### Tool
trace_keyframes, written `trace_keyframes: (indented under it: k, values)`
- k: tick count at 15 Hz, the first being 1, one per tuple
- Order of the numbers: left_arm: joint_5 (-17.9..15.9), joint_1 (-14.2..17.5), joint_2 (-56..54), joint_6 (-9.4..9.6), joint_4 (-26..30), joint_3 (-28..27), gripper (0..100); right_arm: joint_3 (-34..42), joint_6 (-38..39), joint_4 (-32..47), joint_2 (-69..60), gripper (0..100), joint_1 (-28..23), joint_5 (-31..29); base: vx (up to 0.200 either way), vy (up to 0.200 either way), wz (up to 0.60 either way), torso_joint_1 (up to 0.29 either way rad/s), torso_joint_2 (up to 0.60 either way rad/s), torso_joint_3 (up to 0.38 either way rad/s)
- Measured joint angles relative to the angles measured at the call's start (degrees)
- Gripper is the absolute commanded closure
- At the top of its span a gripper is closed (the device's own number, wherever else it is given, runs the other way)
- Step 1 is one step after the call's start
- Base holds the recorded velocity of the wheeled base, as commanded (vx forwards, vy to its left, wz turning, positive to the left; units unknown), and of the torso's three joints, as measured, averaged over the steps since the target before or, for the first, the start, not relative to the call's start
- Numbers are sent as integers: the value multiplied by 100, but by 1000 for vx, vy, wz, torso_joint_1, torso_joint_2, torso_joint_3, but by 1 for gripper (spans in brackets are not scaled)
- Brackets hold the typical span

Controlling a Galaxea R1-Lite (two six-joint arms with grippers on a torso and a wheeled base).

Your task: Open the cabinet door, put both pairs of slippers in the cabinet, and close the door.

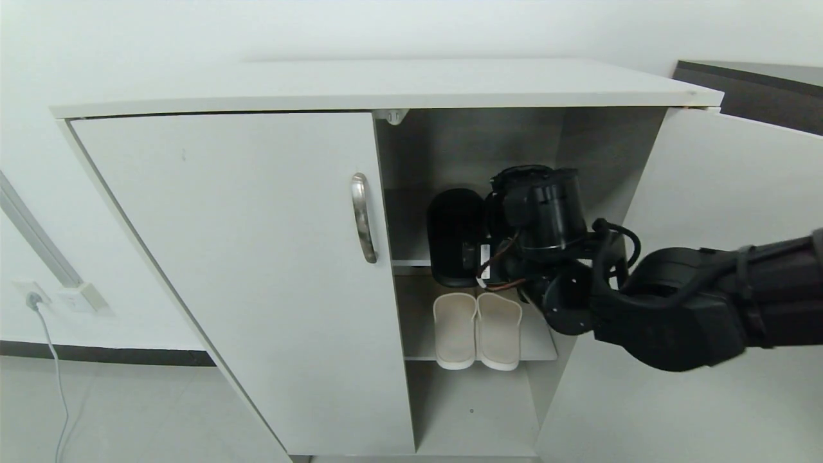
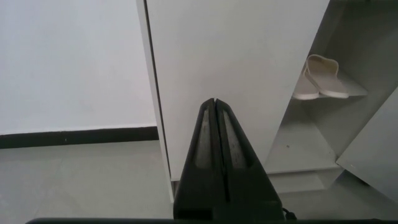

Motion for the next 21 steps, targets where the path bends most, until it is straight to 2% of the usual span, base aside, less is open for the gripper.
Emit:
trace_keyframes:
  k: [4,5,10,17,21]
  values:
    - [2,-5,0,6,0,0,100,1513,-22,-833,-877,0,254,572,0,0,0,0,0,0]
    - [2,-2,0,9,0,0,100,1775,-99,-1112,-1003,100,295,668,0,0,0,0,0,0]
    - [0,0,0,9,0,0,100,2075,-138,-1218,-1053,100,557,706,0,0,0,0,0,0]
    - [-2,0,0,9,0,0,100,2139,-143,-1446,-942,100,601,700,0,0,0,0,0,0]
    - [-7,0,0,9,2,0,100,2222,-156,-1519,-896,100,592,691,-200,0,0,8,2,0]
